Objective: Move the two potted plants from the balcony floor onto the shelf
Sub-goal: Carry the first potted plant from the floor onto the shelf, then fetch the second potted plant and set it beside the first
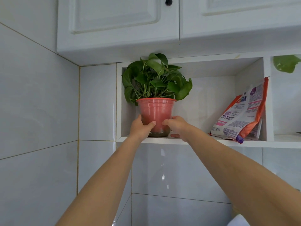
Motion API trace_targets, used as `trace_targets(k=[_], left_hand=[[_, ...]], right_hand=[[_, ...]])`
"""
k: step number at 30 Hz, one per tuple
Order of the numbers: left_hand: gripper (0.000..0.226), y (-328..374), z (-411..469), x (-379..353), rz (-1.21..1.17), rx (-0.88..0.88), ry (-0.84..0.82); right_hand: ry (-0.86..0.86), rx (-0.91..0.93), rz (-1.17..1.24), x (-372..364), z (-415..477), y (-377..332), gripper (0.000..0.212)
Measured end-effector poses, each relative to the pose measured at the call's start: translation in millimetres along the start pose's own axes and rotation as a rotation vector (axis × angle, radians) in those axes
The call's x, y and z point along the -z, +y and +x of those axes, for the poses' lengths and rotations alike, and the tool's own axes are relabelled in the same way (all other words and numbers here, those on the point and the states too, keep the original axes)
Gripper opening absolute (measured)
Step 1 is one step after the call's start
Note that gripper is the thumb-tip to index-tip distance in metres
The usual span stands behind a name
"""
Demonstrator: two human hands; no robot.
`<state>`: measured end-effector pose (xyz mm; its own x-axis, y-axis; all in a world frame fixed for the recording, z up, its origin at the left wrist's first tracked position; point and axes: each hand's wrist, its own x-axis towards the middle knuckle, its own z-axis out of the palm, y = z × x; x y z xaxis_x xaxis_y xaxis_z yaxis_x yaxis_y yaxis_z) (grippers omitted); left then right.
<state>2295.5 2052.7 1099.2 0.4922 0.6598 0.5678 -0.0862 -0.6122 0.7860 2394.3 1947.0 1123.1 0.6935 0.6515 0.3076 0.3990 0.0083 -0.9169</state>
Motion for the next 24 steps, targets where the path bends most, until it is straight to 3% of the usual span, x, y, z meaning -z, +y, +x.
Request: trace_targets(k=[5, 8, 13, 19, 24], left_hand=[[0.036, 22.3, -22.9, 16.6, 0.061, 0.026, 0.044], [0.009, 43.1, -55.8, 26.1, 0.116, 0.033, -0.031], [0.022, 89.4, -126.2, 30.8, 0.202, 0.034, -0.052], [0.034, 133.1, -241.7, 40.0, 0.304, 0.220, -0.062], [0.035, 146.6, -363.9, 72.7, 0.420, 0.400, 0.027]], right_hand=[[0.064, 0.014, -0.060, 13.6, -28.4, -12.7, 0.012], [-0.048, -0.010, -0.125, 28.0, -63.3, -23.8, 0.007], [-0.177, 0.061, -0.286, 50.8, -124.4, -31.0, 0.009], [-0.192, 0.162, -0.362, 57.4, -216.1, -19.5, 0.013], [-0.516, 0.225, -0.252, 22.4, -324.4, -6.5, 0.024]])
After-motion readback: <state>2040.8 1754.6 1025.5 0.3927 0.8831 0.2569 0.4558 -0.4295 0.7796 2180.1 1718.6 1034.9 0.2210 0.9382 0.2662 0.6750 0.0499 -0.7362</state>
